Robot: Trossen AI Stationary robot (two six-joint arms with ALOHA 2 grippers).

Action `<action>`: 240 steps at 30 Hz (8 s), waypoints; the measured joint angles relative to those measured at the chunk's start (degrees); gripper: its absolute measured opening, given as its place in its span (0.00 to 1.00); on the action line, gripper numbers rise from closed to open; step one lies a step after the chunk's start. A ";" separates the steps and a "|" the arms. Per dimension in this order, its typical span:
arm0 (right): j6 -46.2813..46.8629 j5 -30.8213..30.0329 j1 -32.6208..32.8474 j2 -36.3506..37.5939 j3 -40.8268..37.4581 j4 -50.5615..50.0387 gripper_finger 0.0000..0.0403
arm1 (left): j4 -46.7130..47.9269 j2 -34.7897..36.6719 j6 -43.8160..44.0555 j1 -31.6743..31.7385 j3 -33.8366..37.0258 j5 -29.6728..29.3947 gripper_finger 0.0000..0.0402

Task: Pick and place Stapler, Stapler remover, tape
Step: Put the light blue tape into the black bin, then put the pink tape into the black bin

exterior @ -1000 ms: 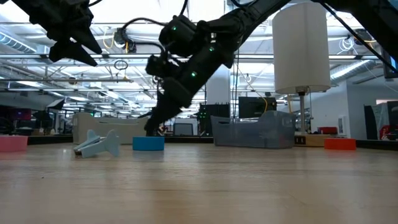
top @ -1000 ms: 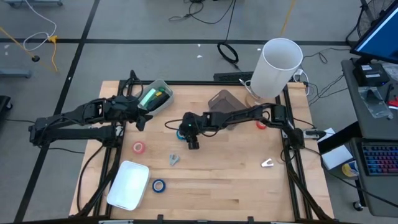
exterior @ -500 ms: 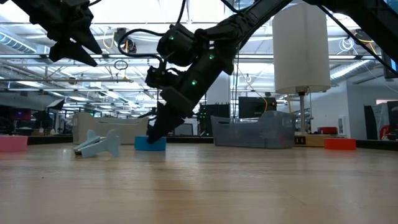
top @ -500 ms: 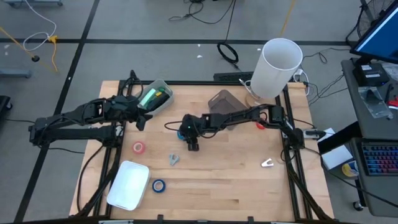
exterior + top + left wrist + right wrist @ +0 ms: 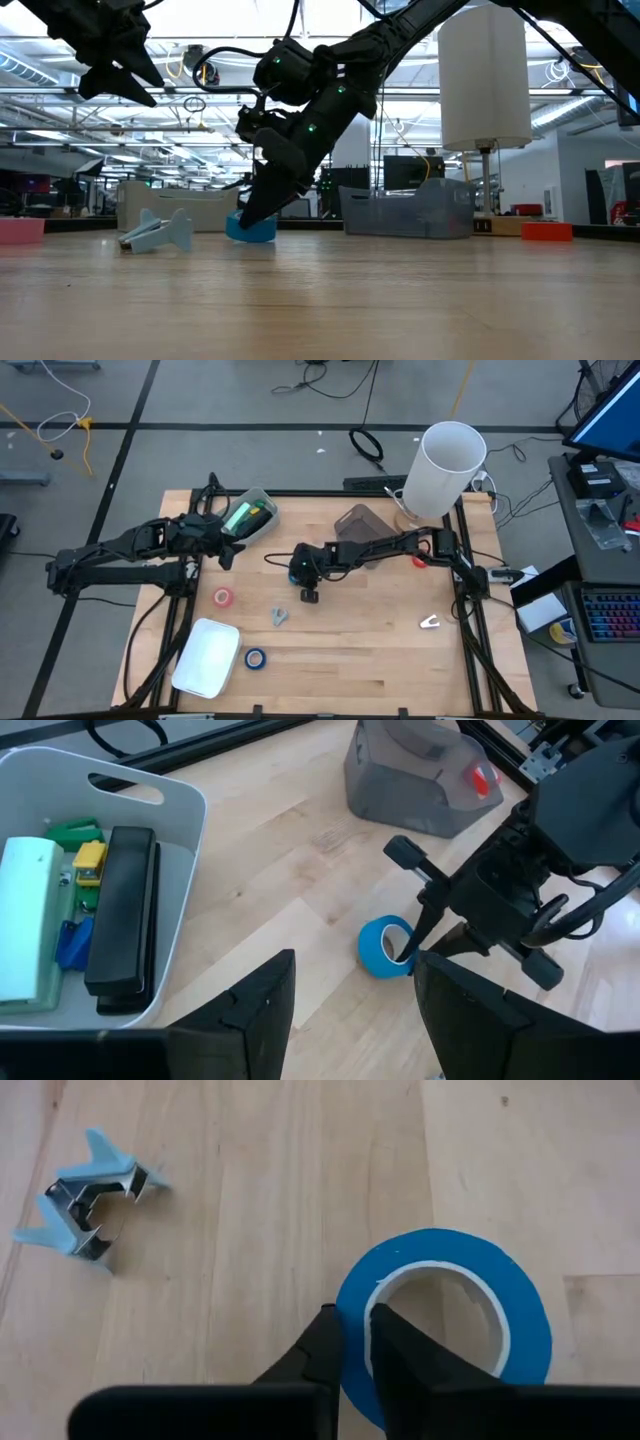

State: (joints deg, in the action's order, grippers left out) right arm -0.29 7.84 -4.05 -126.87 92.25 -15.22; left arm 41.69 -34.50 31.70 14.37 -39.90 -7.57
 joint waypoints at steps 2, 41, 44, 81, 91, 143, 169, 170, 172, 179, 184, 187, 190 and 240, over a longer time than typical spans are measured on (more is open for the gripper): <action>0.84 -0.03 0.00 -0.02 0.00 0.01 0.06 | 0.00 0.02 0.04 0.00 -0.02 0.00 0.52; 20.39 -23.80 -8.06 27.12 -8.93 -36.69 0.06 | -2.47 0.02 -0.45 -3.66 -0.04 -0.02 0.52; 20.92 -20.27 -9.72 27.19 -13.51 -32.49 0.06 | -2.47 0.00 -0.30 -4.25 -0.04 0.00 0.52; 20.41 -19.51 -10.36 40.67 -18.67 -18.20 0.19 | 25.39 -9.94 16.52 -15.96 -0.04 15.24 0.52; 19.97 -19.57 -7.86 45.98 -18.67 -13.33 0.19 | 23.89 -23.29 25.16 -20.92 -0.04 17.92 0.52; 18.71 -13.50 -5.18 45.88 -18.69 -10.72 0.19 | 11.85 -40.19 17.01 -16.29 1.67 12.04 0.10; 5.26 -0.17 -0.73 44.94 -18.61 21.06 0.36 | -41.36 -18.25 8.07 -14.08 -10.36 22.18 0.10; 5.00 -0.17 -0.51 44.79 -18.62 22.03 0.38 | -43.63 -19.07 8.48 -14.08 -10.36 22.94 0.10; 4.57 -0.20 -0.31 43.43 -18.48 24.87 0.43 | -47.35 -20.57 9.41 -14.08 -10.36 24.12 0.11; 5.36 0.01 0.12 41.08 -18.48 29.19 0.54 | -55.47 -26.75 11.41 -14.08 -10.34 27.31 0.11; 6.63 2.93 0.48 40.56 -18.63 30.24 0.56 | -56.84 -29.37 12.46 -14.08 -10.34 27.65 0.11; 6.97 3.23 0.46 40.35 -18.60 30.08 0.56 | -58.24 -30.25 13.56 -14.06 -10.32 28.17 0.12; 6.94 3.57 0.46 40.46 -18.60 30.14 0.56 | -59.40 -30.80 13.84 -14.05 -10.32 28.49 0.12; 10.13 4.57 0.71 37.05 -18.53 29.08 0.34 | -58.41 -30.97 15.22 -11.80 -10.23 30.04 0.13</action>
State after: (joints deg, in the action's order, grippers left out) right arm 9.85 12.42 -3.34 -89.82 73.71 13.86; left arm -16.71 -65.46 46.92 2.57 -50.13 22.46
